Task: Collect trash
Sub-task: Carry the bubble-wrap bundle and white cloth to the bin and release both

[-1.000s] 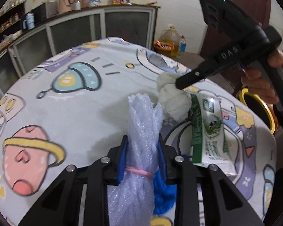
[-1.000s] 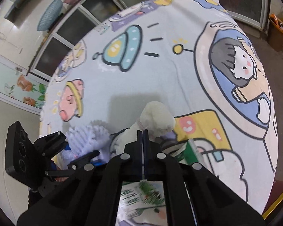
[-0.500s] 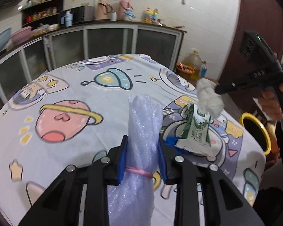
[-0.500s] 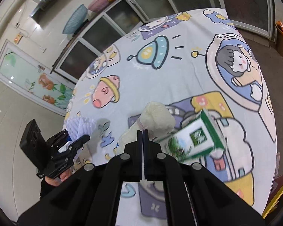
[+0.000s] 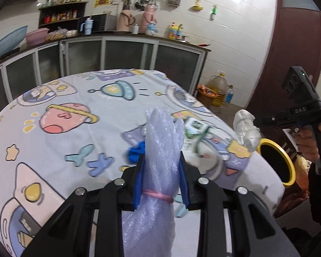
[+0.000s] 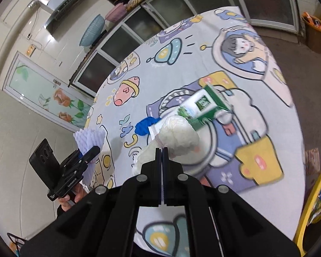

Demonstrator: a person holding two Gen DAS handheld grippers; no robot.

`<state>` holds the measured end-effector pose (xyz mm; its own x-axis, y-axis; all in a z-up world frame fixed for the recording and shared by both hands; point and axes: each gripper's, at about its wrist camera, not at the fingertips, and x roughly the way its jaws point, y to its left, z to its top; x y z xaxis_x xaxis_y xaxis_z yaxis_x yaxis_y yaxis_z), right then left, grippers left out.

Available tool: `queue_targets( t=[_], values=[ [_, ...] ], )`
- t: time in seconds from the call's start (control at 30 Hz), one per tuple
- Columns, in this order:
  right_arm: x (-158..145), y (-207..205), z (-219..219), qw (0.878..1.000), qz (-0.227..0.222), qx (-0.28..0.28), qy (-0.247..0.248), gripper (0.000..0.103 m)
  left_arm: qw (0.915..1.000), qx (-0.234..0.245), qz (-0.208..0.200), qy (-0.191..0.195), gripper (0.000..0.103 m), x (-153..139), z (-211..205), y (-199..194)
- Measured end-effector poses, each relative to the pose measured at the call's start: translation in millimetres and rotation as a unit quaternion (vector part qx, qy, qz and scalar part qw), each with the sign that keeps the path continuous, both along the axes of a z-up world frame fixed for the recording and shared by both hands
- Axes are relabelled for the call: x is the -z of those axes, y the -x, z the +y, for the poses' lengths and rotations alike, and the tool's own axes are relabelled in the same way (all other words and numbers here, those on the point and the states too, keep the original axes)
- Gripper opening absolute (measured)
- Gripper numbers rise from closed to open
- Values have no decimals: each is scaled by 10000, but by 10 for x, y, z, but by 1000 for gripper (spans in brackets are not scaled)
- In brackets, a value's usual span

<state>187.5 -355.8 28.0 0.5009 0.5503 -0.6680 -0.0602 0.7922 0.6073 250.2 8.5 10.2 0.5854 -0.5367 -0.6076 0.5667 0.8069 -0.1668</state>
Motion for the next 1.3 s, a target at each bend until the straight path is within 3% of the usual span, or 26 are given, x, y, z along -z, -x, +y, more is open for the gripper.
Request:
queue_targets(
  t=[0.6, 1.0, 1.3],
  values=[
    [26, 1077, -1220, 9935, -279, 1089, -165, 2, 9913, 1280, -289, 36, 27, -219, -1566, 551],
    [62, 1808, -2114, 9755, -427, 2160, -32, 2, 9822, 1850, -278, 141, 27, -285, -2522, 721],
    [204, 2173, -2521, 9616, -407, 2714, 12, 2, 9720, 2331, -297, 64, 27, -246, -3223, 934]
  ],
)
